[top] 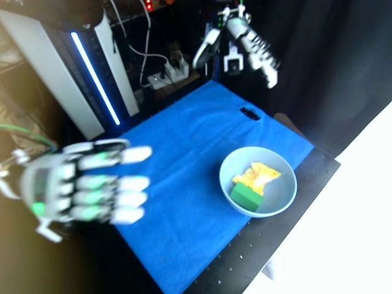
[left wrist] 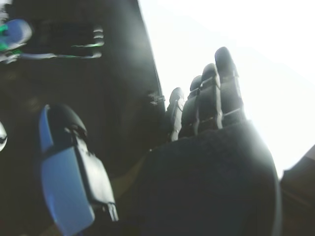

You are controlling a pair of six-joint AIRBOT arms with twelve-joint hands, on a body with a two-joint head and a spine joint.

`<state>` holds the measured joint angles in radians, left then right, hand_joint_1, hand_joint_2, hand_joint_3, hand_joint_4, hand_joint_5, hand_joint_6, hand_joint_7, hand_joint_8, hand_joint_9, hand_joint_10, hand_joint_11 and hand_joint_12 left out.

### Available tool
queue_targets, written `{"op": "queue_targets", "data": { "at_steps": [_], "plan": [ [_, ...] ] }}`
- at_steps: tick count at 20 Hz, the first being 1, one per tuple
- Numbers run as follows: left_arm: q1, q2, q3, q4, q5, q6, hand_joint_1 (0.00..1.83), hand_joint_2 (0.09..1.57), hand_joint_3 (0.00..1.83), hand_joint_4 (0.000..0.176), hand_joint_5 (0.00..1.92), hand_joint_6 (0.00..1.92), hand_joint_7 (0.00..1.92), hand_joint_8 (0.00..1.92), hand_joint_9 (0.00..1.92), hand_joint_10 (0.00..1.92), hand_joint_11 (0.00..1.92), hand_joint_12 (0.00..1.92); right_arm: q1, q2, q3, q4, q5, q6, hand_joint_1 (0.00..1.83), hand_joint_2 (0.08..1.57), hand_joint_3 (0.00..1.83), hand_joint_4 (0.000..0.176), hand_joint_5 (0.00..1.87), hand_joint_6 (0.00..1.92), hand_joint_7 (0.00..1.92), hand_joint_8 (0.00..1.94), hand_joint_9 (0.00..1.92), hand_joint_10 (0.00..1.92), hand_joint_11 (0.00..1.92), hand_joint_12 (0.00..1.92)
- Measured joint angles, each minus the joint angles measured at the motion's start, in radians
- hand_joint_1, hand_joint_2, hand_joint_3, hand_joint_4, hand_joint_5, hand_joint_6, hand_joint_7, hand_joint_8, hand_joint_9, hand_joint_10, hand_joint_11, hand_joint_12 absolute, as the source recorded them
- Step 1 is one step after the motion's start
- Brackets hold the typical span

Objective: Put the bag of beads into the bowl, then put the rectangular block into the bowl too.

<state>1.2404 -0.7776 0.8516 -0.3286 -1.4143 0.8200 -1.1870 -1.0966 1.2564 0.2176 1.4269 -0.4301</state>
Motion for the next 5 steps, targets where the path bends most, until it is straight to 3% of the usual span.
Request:
{"op": "queue_targets", "data": {
  "at_steps": [5],
  "plan": [
    [0.049, 0.002, -0.022, -0.013, -0.056, 0.000, 0.49, 0.85, 0.00, 0.176, 0.00, 0.00, 0.00, 0.00, 0.00, 0.00, 0.00, 0.00, -0.053, 0.025, -0.031, 0.037, 0.020, 0.000, 0.72, 0.86, 0.00, 0.176, 0.01, 0.00, 0.01, 0.00, 0.00, 0.00, 0.00, 0.00]
  ]
}}
